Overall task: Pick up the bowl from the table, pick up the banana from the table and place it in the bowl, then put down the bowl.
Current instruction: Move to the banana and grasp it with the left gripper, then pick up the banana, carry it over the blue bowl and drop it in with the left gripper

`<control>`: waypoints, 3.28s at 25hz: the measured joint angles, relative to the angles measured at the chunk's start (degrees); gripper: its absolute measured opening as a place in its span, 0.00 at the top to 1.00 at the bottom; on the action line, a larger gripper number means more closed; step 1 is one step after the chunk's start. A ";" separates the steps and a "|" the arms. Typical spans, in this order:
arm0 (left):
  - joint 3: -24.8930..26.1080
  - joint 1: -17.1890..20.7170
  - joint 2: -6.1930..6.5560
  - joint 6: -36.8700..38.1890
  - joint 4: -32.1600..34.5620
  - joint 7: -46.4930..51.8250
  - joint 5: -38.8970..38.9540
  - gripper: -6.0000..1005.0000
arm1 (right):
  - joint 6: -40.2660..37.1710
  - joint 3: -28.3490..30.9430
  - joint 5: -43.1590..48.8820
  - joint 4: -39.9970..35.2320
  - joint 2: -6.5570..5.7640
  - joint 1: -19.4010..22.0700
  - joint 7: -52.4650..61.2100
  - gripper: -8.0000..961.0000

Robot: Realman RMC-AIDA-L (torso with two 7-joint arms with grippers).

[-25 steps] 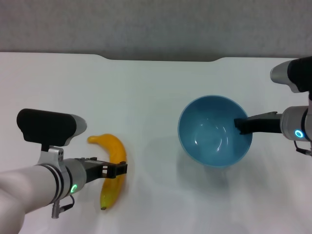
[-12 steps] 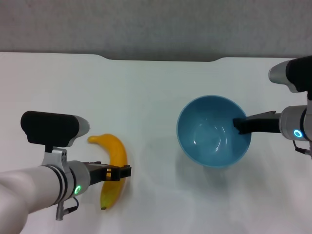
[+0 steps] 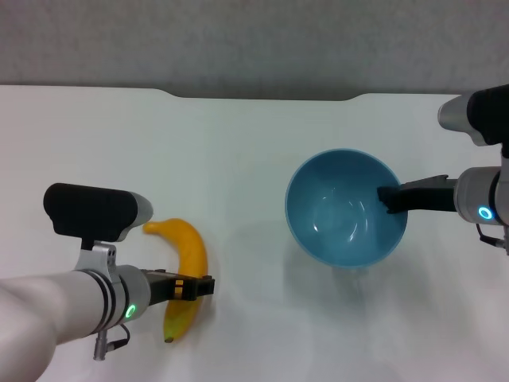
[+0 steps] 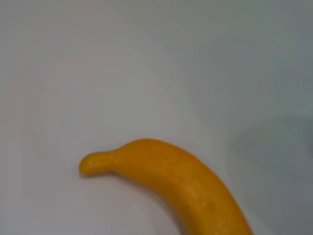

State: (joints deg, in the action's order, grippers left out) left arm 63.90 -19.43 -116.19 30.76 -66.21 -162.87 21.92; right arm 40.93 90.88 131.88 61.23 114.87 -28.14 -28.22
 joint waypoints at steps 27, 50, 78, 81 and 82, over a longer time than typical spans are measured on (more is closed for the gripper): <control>0.96 -2.74 0.42 1.66 3.28 0.00 1.45 0.47 | -0.54 -1.15 0.31 -2.02 0.13 -0.08 0.00 0.96; 2.90 5.60 0.01 4.24 -27.79 0.00 -11.83 0.50 | -3.01 -10.66 -12.66 -9.75 0.18 -8.04 -2.53 0.96; -3.84 1.84 0.09 -4.62 -21.37 0.00 -9.05 0.49 | 1.73 -4.20 -18.37 -8.77 -0.22 -8.93 -6.26 0.96; -4.39 1.20 0.12 -4.67 -20.54 0.01 -9.24 0.49 | 2.42 -3.13 -18.35 -8.97 -0.20 -8.67 -6.67 0.96; -4.40 1.20 0.09 -4.67 -20.48 0.01 -9.25 0.49 | 2.43 -3.13 -18.34 -8.97 -0.19 -8.64 -6.88 0.96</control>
State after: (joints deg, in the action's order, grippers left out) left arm 59.50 -18.23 -116.10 26.09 -86.70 -162.86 12.67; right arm 43.35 87.75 113.54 52.26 114.69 -36.78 -35.10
